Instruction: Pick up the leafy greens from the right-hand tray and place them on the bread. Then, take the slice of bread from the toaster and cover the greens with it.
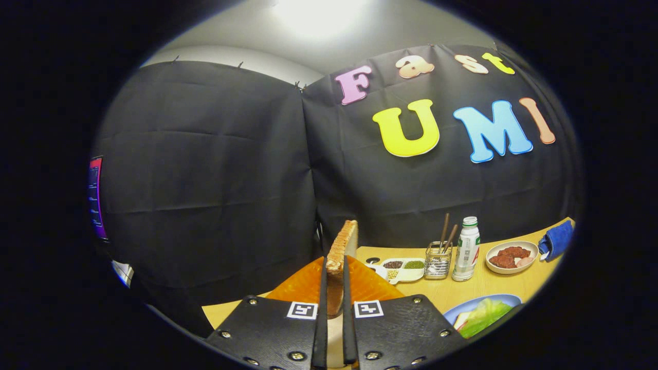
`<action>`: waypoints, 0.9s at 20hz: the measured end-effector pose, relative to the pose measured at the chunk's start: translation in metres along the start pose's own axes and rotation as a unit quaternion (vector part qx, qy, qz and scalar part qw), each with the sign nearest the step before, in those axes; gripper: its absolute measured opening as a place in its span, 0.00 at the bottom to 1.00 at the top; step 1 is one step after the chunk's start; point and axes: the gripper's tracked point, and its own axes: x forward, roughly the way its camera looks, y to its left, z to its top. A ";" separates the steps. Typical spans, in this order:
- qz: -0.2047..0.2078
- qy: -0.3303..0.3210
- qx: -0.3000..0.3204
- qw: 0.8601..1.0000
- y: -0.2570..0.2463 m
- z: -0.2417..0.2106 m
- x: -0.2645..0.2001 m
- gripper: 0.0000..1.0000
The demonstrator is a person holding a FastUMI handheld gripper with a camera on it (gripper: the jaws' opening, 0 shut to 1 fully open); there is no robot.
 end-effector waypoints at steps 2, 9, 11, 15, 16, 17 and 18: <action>0.001 -0.012 0.010 1.000 -0.003 0.016 -0.009 0.12; -0.018 -0.030 0.007 0.999 -0.029 0.039 -0.036 0.12; -0.026 -0.029 0.007 0.999 -0.039 0.040 -0.041 0.12; -0.054 -0.025 -0.009 0.998 -0.070 0.042 -0.055 0.12; -0.063 -0.023 -0.015 0.998 -0.081 0.041 -0.060 0.12; -0.074 -0.020 -0.023 0.997 -0.093 0.039 -0.065 0.12; -0.087 -0.015 -0.032 0.996 -0.106 0.036 -0.072 0.11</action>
